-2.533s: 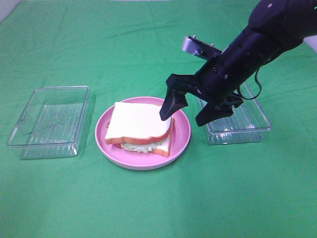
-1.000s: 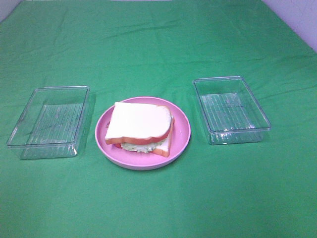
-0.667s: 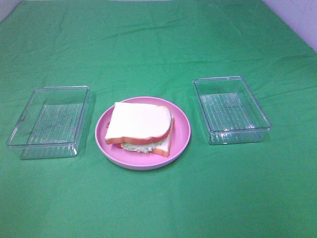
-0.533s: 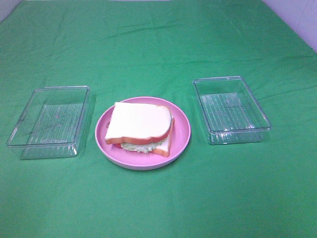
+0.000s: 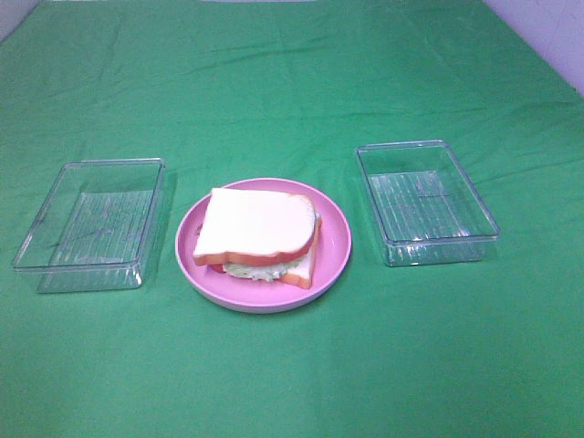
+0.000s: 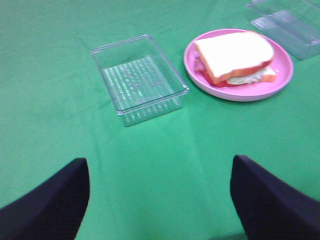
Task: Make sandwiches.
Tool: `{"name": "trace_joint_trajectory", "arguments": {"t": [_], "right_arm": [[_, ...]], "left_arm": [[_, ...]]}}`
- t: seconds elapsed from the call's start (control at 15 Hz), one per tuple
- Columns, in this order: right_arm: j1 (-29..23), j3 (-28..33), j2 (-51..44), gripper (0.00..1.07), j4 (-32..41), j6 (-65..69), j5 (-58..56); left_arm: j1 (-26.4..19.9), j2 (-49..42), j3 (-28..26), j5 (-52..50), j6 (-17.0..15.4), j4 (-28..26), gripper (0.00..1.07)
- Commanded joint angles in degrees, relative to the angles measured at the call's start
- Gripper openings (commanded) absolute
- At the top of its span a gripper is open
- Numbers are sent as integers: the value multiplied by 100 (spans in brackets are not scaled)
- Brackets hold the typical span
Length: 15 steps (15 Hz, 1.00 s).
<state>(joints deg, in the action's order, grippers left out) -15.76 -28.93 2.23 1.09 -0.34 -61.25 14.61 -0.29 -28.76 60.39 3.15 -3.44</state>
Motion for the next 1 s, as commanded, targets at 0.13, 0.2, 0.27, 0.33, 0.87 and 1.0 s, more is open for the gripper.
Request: {"name": "trace_joint_trajectory", "arguments": {"t": [0.13,0.2,0.27,0.33,0.87,1.0], "right_arm": [[1215,6,-57,85,-11,34,57],[1507,6,-57,85,-11,34,57],[1702,6,-57,85,-11,34,57],[1719,6,-57,85,-23,34,57],[1702,6,-344,85,0,34,57],[1702,6,-344,85,0,34,57]], "left_arm": [[-1106,-126,17,-46,11,-23,75],[-1318,-126,17,-46,11,-23,75],[-1484,-126,17,-46,11,-23,75],[-1518,-132,17,-46,11,-23,75],[-1518,-115,17,-46,11,-17,75],[-1518,-115,17,-46,11,-17,75]]}}
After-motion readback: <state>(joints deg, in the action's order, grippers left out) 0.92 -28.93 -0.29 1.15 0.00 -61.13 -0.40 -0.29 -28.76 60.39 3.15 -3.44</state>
